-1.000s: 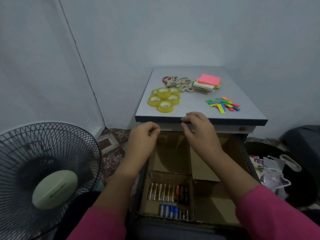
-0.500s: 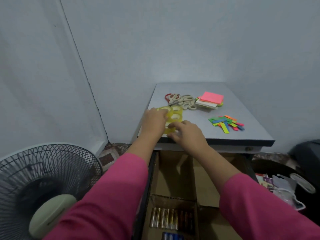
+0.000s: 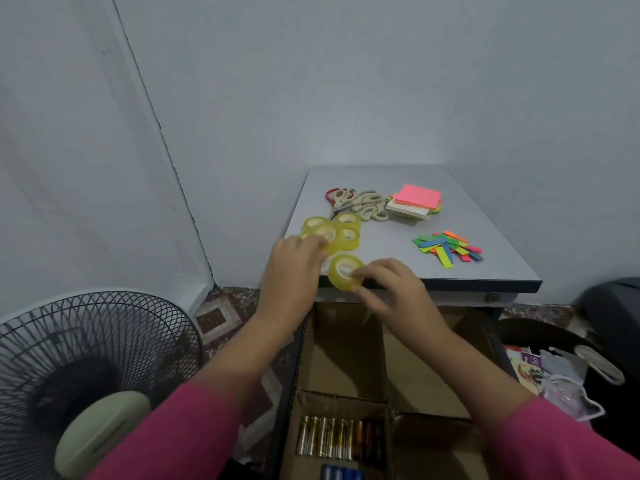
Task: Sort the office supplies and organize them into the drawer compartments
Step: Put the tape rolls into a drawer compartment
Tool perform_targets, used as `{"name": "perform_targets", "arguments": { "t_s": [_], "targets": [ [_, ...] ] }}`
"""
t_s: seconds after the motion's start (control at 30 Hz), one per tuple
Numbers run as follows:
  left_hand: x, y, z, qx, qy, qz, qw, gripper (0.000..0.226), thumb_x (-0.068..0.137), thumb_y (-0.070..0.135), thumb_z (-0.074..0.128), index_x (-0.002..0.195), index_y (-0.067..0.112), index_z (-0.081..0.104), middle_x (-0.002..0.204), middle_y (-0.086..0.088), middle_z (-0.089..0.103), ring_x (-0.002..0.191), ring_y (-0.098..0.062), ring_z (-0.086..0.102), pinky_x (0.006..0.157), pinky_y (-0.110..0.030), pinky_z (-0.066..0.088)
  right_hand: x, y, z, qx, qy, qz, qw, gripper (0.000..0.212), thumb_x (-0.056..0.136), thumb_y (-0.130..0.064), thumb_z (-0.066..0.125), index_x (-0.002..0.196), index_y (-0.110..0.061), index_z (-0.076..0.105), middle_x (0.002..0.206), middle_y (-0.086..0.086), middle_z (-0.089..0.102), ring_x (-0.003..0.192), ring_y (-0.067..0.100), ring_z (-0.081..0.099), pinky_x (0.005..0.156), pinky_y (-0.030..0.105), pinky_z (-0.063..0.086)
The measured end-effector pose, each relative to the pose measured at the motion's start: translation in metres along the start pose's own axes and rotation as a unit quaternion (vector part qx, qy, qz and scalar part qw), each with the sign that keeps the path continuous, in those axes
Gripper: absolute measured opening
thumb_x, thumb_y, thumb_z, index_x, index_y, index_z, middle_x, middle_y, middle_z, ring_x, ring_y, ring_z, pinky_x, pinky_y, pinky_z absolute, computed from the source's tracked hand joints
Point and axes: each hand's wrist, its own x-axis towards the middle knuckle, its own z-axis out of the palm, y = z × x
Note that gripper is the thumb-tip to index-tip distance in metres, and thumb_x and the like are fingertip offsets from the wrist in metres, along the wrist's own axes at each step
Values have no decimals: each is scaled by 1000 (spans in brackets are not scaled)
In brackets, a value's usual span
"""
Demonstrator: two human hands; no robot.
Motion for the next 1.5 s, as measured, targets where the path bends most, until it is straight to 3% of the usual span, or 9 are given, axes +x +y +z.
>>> {"name": "perform_targets", "arguments": {
  "t_s": [0.13,0.2,0.27,0.33,0.4,0.53,0.83,1.1,1.5],
  "targets": [
    [-67,-12,0,67,-35,66,995,18,90,27,55,102,19,65,86,2,60,80,-18,52,62,-31,47,-53,14,10,-101,-3,5,995,27,81,-34,66,107,-27,69,102,-10,61,94,5,55,78,16,41],
    [-88,-19,9,108,-92,83,986,15,78,25,73,93,22,69,76,5,61,71,-15,51,54,-29,46,-66,21,22,-145,-27,30,989,26,78,-29,74,104,-31,71,97,-9,66,90,10,60,75,21,44],
    [-94,-23,22,166,-172,108,965,21,67,26,83,85,25,72,66,8,60,66,-14,48,52,-29,41,-64,23,32,-195,-73,49,977,26,81,-33,71,107,-36,69,98,-10,66,96,15,59,78,30,43],
    [-87,-18,31,220,-234,119,940,16,69,26,79,84,28,73,63,8,59,71,-15,47,58,-31,38,-52,21,39,-242,-119,60,961,26,89,-38,58,115,-38,64,109,-8,64,108,18,53,87,35,38],
    [-76,-13,39,259,-282,113,917,11,84,21,63,91,23,72,77,2,63,90,-20,47,71,-34,34,-37,17,47,-285,-171,90,939,26,94,-36,50,117,-34,62,118,-4,61,117,21,46,95,37,32],
    [-60,-8,58,306,-364,89,876,23,90,12,50,99,14,70,99,-7,65,110,-27,42,87,-37,30,-14,17,66,-334,-235,165,898,19,94,-26,49,102,-22,65,111,4,65,116,24,47,97,39,30],
    [-64,-19,77,324,-391,91,857,19,90,11,51,99,14,68,103,-7,66,113,-27,45,99,-42,29,-5,32,88,-351,-259,217,873,22,94,-19,47,108,-17,64,115,8,63,112,26,52,92,37,37],
    [-67,-19,74,300,-387,71,869,18,88,12,51,98,15,65,102,-6,66,116,-27,42,99,-43,27,-12,26,82,-335,-250,210,884,24,93,-15,49,115,-19,59,118,7,62,115,26,51,94,36,37],
    [-71,-21,74,299,-390,82,867,22,88,12,48,97,14,68,97,-7,66,111,-27,42,96,-43,26,-22,23,82,-380,-277,166,867,29,93,-15,45,117,-13,60,119,8,56,110,27,49,90,35,38]
  ]
}}
